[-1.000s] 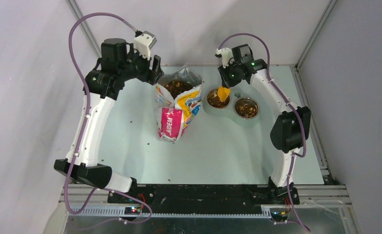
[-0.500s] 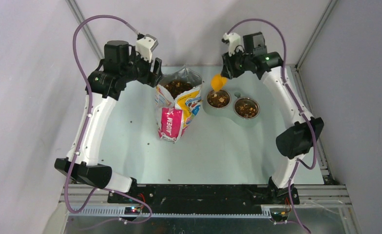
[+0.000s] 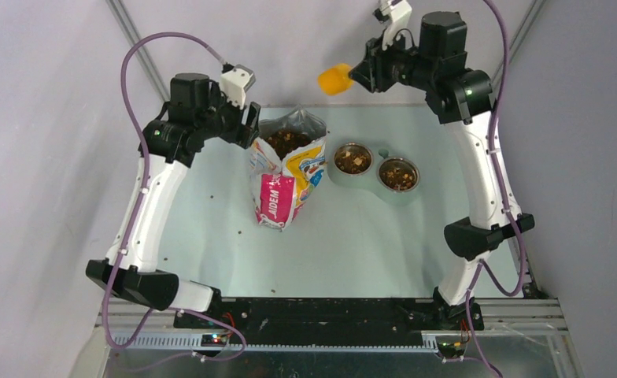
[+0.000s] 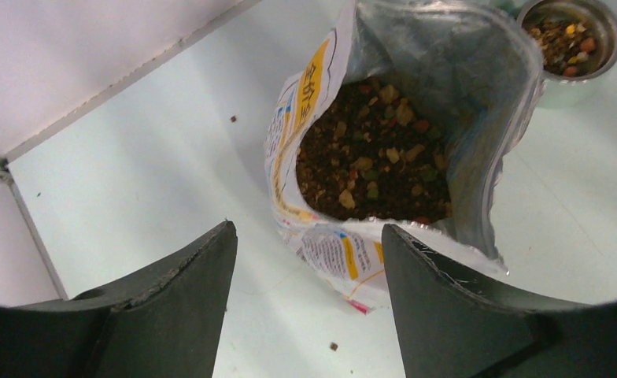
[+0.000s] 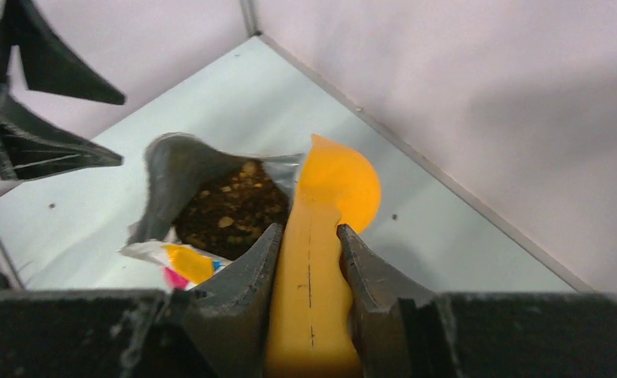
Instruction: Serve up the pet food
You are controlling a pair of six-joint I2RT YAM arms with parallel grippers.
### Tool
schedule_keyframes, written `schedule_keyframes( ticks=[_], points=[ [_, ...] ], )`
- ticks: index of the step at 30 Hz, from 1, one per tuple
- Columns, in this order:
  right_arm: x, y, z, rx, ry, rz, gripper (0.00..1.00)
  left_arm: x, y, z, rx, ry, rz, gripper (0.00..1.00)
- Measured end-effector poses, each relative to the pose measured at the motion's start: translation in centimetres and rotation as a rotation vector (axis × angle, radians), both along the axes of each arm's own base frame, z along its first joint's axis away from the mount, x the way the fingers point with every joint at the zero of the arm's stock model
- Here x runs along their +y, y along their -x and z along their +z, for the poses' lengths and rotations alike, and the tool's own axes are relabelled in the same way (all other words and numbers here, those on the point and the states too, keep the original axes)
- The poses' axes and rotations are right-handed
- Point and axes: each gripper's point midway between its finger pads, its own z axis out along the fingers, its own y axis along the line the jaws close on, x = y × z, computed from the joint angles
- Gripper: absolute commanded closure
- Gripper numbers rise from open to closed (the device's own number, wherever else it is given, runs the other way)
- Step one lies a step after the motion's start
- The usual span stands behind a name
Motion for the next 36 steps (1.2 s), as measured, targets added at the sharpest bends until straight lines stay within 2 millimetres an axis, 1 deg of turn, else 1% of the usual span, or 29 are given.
schedule_keyframes(
  ticks=[3,7,9,16,21,25,29,34,36],
  points=[
    [2.0,1.3,-0.3,0.009,0.001,0.065,1.0,0.5,0.5,-0.3,0.001,-0.015,0.014,0.25],
    [4.6,2.4,-2.1,0.061,0.017,0.153,1.0,1.2,1.1,-0.5,-0.008,-0.038,0.029,0.25],
    [5.3,2.5,-3.1,0.094,0.025,0.177,1.0,1.4,1.5,-0.5,-0.012,-0.043,0.031,0.25],
    [7.2,2.7,-8.1,0.248,0.078,0.226,1.0,2.0,3.3,-0.4,-0.031,-0.044,0.031,0.24],
    [9.4,3.0,-11.2,0.305,0.139,0.247,1.0,2.5,5.1,-0.6,-0.043,-0.038,0.031,0.24],
    [11.1,2.5,-13.3,0.315,0.183,0.235,1.0,3.2,6.1,-0.7,-0.046,-0.02,0.044,0.23],
    [12.3,1.3,-16.2,0.333,0.239,0.195,1.0,4.2,6.3,-0.2,-0.048,0.025,0.079,0.23],
    [12.6,-0.5,-20.1,0.412,0.274,0.125,1.0,4.7,6.3,0.3,-0.052,0.067,0.104,0.23],
    [12.4,-0.9,-21.1,0.443,0.278,0.098,1.0,4.6,6.5,0.3,-0.056,0.074,0.099,0.23]
  ],
)
